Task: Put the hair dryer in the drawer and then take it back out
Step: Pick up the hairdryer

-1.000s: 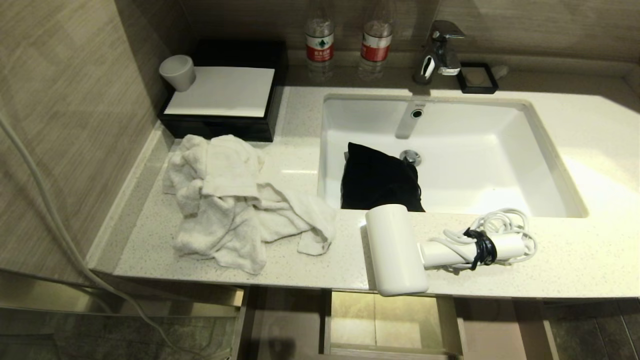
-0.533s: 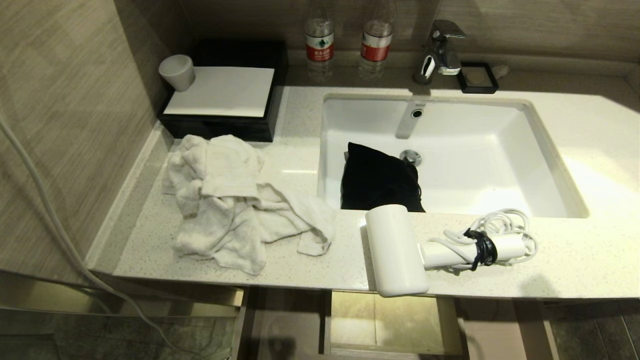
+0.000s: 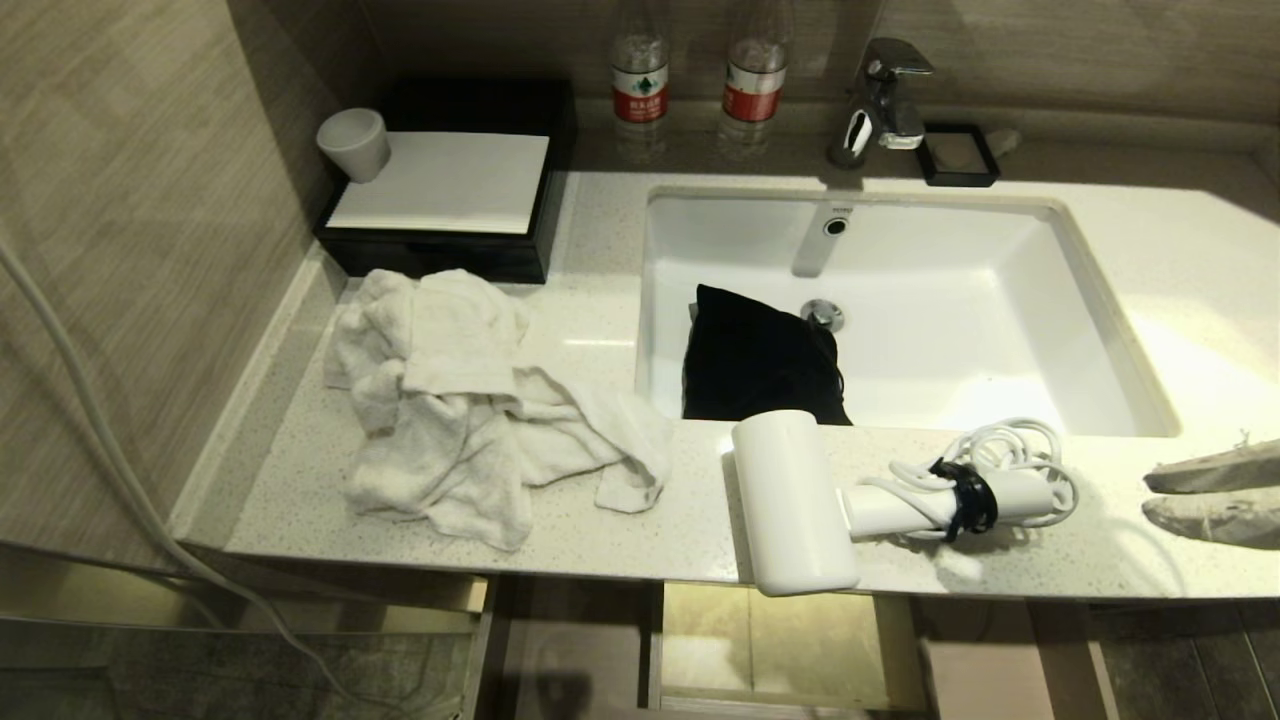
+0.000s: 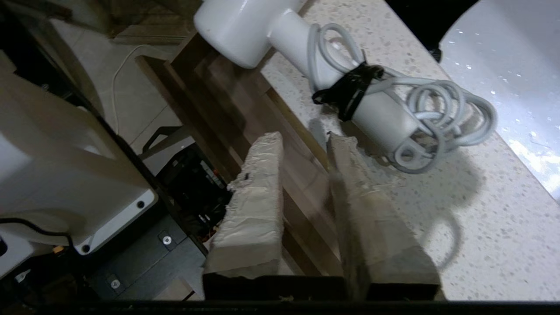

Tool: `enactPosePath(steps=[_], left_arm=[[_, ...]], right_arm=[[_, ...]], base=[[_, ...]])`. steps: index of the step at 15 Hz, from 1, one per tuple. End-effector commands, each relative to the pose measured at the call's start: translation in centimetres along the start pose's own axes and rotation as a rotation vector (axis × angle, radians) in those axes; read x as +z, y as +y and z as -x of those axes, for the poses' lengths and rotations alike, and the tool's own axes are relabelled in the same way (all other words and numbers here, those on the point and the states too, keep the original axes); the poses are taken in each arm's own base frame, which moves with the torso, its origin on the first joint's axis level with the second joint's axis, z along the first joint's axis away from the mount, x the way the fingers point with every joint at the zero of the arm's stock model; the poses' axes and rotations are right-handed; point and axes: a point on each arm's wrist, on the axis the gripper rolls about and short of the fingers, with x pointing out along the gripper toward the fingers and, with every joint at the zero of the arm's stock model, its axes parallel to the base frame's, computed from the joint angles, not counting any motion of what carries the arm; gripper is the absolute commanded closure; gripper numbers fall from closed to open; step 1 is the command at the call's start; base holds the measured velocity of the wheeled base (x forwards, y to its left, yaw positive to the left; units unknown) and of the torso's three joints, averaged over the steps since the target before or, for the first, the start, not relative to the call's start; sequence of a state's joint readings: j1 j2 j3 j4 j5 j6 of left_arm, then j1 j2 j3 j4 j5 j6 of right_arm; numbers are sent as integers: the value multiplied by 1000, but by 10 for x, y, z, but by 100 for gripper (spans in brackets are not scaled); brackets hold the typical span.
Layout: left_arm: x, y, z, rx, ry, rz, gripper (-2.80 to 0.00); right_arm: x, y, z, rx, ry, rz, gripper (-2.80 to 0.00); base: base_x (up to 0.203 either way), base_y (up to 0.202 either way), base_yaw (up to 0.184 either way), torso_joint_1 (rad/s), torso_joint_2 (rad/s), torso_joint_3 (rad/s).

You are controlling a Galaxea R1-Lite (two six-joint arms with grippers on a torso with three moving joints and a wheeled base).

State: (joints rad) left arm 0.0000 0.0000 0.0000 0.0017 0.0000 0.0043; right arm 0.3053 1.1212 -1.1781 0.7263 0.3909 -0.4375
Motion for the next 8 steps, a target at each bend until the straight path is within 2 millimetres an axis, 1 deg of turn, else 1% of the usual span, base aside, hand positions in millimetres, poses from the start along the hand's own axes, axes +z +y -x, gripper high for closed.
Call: enactPosePath(steps=[1, 2, 4, 6, 7, 8], left_arm=[[0, 0, 0, 0, 1, 0, 0], [0, 0, 0, 0, 1, 0, 0], [0, 0, 0, 0, 1, 0, 0], [0, 0, 0, 0, 1, 0, 0], [0, 0, 0, 0, 1, 0, 0], [0, 0, 0, 0, 1, 0, 0]], right_arm=[[-1, -5, -23, 95, 75, 54, -280], [0, -7, -27, 107, 87, 88, -280], [4, -16, -45, 133, 124, 187, -280], [5, -18, -51, 142, 130, 232, -280], [6, -22, -59, 165, 141, 297, -280], [7, -23, -63, 178, 140, 345, -280]], base=[[0, 0, 0, 0, 0, 0], [0, 0, 0, 0, 0, 0], [0, 0, 0, 0, 0, 0], [0, 0, 0, 0, 0, 0], [0, 0, 0, 0, 0, 0], [0, 0, 0, 0, 0, 0]])
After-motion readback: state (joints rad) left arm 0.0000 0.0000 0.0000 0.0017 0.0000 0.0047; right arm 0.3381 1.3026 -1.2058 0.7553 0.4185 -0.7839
